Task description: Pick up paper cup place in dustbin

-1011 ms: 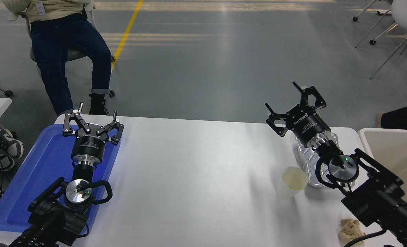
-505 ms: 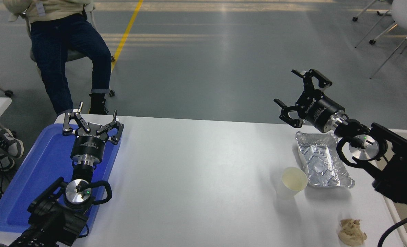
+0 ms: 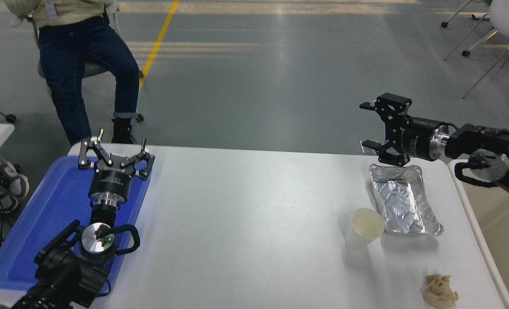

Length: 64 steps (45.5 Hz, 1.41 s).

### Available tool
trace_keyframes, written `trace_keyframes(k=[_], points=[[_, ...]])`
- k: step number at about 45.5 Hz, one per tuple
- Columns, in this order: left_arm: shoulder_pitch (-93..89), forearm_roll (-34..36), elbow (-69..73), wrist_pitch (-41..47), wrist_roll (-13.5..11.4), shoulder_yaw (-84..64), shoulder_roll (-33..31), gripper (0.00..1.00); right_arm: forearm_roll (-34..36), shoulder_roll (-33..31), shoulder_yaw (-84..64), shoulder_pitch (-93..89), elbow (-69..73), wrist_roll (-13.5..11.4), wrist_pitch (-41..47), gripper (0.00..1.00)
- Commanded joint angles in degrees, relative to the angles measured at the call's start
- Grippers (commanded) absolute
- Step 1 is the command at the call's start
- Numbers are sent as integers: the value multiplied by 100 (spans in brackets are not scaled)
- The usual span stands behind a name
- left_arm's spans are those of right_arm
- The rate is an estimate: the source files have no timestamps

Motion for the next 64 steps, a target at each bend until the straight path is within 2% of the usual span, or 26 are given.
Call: trace_keyframes(k=[1, 10, 25, 38, 49, 64], points=[[1, 0, 1, 0, 7, 0, 0, 100, -552, -89, -2141, 1477, 579, 17, 17, 100], [1, 0, 1, 0, 7, 0, 0, 100, -1607, -89, -2870, 2312, 1317, 8, 61, 100], [1, 0, 1, 0, 7, 0, 9, 100, -2327, 148, -4443, 3727, 2486, 17, 113, 100], [1, 0, 1, 0, 7, 0, 9, 100, -2591, 842, -5437, 4571, 3066, 17, 377, 100], [1, 0, 1, 0, 7, 0, 9, 100, -2706, 1369, -5561, 5204, 3172, 61, 746, 100], [9, 0, 1, 0, 7, 0, 9, 100, -2715, 1598, -5368, 5838, 3154, 52, 1695, 100]])
